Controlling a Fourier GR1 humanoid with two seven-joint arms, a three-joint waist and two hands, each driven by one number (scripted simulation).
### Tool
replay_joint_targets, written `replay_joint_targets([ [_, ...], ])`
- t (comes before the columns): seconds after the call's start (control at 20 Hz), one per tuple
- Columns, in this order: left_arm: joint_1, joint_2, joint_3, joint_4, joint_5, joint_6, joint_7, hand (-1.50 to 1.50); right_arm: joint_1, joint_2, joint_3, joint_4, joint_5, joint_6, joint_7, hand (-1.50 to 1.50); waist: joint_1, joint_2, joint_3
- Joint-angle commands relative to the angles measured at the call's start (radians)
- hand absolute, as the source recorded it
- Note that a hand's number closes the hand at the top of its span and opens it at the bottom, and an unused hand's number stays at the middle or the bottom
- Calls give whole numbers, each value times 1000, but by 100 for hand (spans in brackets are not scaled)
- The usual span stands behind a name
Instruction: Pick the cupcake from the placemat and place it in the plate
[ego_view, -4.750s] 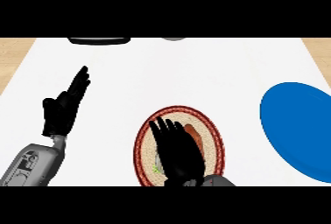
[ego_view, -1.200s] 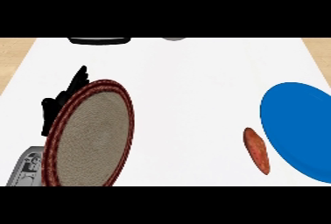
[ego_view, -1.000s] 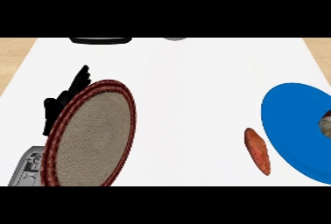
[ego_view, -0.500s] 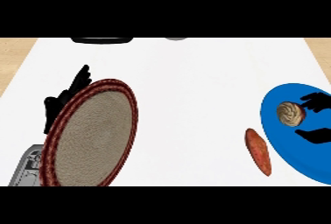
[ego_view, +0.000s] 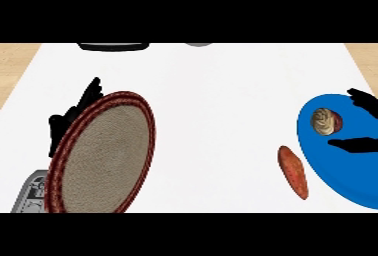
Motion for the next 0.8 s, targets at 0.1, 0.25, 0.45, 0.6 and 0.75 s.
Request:
replay_joint_targets([
  [0.1,-4,14,29,44,14,-22,-35,0,35,-34,-181,17,-192,68,-37,-150,-13,1,-1],
  [0.25,5,11,20,-22,-4,-1,-1,0,67,-103,-259,16,-253,93,-4,-150,-9,-2,-1],
  [0.45,8,-30,-19,-7,-34,16,-15,0,74,-225,-358,200,-310,183,-100,-150,3,4,1],
  [0.6,-28,10,19,-20,-5,-18,45,0,130,-314,-397,260,-335,266,-132,-150,0,2,1],
  [0.75,-30,-21,8,-2,-2,-11,24,0,133,-434,-408,388,-325,386,-180,-150,7,7,3],
])
